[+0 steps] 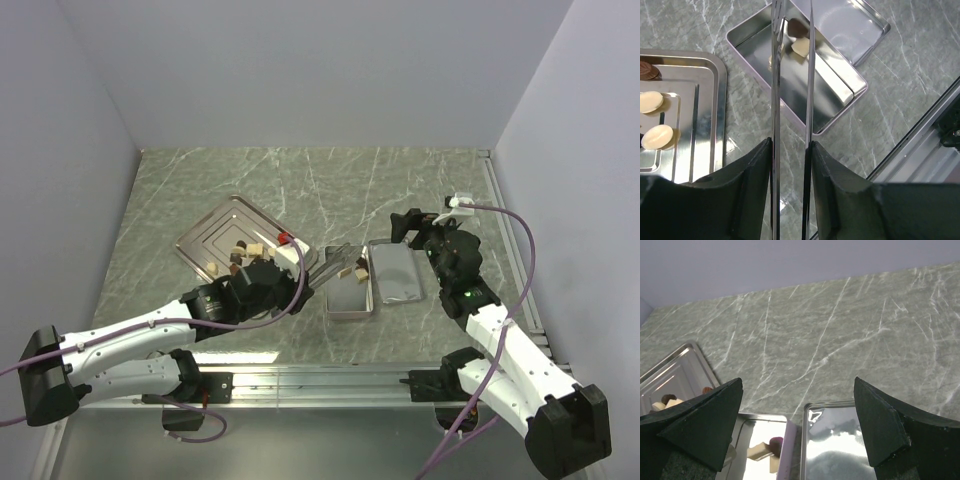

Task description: Pack the chocolate

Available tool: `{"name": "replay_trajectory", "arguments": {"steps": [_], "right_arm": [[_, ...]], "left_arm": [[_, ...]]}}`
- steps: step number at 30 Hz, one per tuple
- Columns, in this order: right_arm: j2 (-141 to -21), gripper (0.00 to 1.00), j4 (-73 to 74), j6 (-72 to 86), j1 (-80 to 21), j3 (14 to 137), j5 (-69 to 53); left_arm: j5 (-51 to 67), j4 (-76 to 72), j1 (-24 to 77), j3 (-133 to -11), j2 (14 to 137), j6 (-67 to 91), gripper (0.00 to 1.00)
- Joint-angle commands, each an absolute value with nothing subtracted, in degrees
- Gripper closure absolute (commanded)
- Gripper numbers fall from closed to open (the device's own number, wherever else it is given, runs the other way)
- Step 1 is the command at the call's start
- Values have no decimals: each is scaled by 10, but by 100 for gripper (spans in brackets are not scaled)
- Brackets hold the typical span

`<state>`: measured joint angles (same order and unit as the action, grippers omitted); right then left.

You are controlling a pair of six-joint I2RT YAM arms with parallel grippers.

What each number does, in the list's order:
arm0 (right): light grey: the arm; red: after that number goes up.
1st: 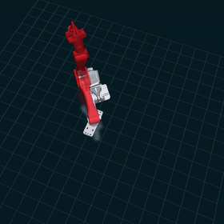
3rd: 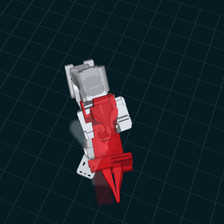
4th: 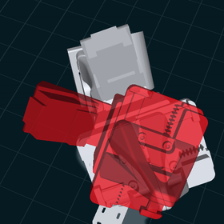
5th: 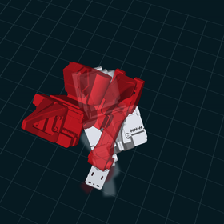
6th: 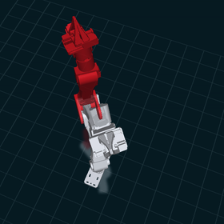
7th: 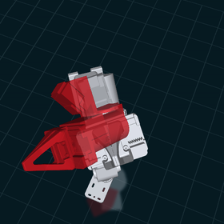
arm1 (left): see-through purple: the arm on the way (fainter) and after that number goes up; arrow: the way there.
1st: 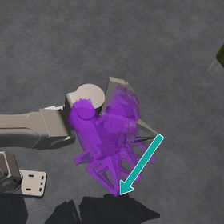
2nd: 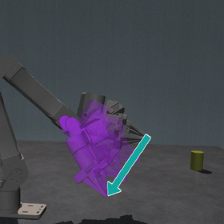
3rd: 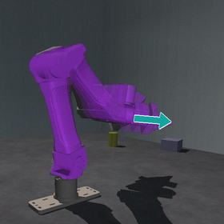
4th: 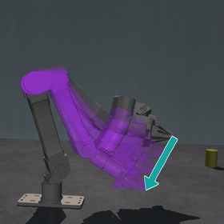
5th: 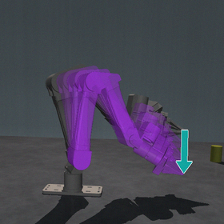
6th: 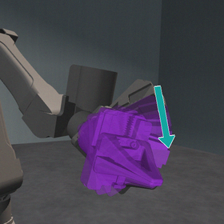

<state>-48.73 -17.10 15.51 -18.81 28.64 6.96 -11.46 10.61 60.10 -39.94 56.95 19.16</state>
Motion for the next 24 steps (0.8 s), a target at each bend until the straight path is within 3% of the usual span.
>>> {"name": "replay_trajectory", "arguments": {"steps": [1,11,24], "right_arm": [[-489,2,-184,148,-187,317,69],[-491,2,-184,148,-186,318,68],[-498,2,-181,147,-187,322,68]], "left_arm": [[-119,86,604,-416,567,191,59],[-172,99,586,-409,550,211,61],[-359,241,529,-436,557,332,57]]}}
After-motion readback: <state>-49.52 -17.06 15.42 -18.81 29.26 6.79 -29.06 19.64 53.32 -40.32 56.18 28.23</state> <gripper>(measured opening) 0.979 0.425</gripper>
